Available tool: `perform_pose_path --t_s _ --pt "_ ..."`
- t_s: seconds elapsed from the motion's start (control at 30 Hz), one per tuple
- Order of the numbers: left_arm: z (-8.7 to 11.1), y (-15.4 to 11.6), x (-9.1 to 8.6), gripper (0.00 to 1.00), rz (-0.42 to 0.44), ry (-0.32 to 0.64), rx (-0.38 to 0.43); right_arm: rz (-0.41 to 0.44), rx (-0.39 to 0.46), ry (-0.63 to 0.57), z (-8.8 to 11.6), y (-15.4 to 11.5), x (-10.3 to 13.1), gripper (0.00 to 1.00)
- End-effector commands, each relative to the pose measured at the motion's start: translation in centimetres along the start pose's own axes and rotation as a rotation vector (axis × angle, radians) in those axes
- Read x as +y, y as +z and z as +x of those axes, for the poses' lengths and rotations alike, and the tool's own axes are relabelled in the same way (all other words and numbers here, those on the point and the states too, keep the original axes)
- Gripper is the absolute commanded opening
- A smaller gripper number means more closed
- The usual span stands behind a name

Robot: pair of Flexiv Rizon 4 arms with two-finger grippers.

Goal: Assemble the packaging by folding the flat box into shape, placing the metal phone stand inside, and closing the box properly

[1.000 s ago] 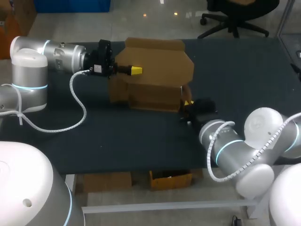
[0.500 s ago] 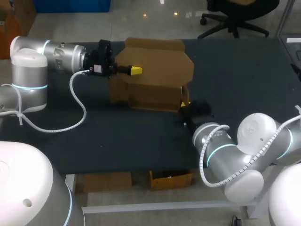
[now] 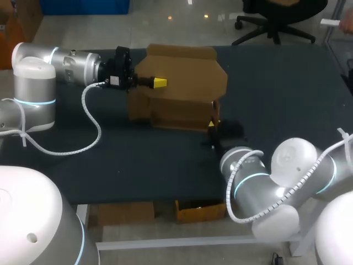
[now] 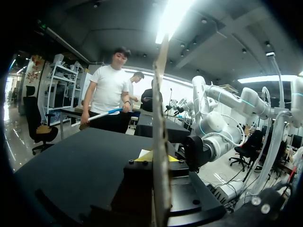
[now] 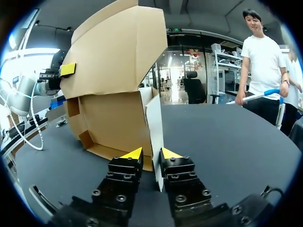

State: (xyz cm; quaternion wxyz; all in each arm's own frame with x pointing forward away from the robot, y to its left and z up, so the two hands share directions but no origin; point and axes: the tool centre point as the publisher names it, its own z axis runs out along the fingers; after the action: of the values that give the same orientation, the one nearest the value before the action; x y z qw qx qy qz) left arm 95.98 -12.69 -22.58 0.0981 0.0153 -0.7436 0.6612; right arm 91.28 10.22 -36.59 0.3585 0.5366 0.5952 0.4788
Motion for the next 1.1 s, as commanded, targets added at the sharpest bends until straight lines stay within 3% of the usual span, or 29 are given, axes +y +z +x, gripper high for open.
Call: perform_pose_path --t_s 0.03,0.8,1.1 --pt "-0.1 0.0 0.3 0.00 -0.001 0.000 0.002 -0.011 -0.029 0.002 0.7 -0.1 -0.3 0.22" --pt "-0.1 0.0 0.3 0.00 -0.001 0.000 0.002 -0.031 -0.035 0.033 2.1 -0.9 -0.9 0.38" --pt "-0.1 0.0 0.3 0.00 -0.001 0.000 0.002 -0.048 -0.020 0.056 2.3 -1.1 -1.1 0.38"
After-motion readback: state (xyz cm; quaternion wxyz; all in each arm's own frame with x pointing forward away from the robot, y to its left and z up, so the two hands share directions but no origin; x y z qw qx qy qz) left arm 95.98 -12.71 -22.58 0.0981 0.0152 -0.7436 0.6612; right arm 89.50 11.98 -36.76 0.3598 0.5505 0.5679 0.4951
